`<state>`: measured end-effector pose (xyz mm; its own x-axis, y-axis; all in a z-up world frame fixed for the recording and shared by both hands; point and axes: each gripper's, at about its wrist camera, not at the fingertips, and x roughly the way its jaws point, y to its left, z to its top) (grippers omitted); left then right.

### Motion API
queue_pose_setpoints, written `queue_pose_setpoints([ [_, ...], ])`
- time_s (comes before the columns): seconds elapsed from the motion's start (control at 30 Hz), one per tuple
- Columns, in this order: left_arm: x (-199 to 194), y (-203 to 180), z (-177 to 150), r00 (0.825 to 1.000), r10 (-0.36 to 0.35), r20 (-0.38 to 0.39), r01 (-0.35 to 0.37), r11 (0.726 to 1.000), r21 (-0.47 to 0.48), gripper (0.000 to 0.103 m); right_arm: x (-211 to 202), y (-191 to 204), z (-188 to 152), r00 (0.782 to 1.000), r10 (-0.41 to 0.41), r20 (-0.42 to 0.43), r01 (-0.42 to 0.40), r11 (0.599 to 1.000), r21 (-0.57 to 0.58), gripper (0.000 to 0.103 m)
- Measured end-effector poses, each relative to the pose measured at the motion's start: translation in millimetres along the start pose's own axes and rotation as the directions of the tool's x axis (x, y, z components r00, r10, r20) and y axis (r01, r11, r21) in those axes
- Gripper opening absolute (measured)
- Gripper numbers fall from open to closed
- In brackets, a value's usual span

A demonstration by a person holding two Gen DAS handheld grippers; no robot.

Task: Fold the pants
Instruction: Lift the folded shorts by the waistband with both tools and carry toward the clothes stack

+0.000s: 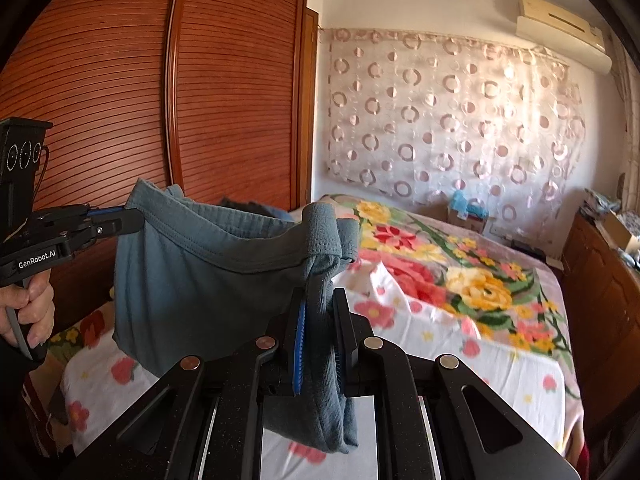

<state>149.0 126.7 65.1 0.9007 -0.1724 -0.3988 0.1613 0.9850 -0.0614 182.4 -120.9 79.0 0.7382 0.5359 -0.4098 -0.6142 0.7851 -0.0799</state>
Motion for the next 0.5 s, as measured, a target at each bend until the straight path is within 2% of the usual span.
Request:
queue_pose_setpoints([
  [0.5, 2.9, 29.1, 26.2, 0.991, 0.132, 0.01, -0.132, 0.991, 0.019, 0.009, 73.8, -26.8, 30.3, 0.991, 0.107, 0.083, -0.103, 0.993, -0.049, 0.012],
])
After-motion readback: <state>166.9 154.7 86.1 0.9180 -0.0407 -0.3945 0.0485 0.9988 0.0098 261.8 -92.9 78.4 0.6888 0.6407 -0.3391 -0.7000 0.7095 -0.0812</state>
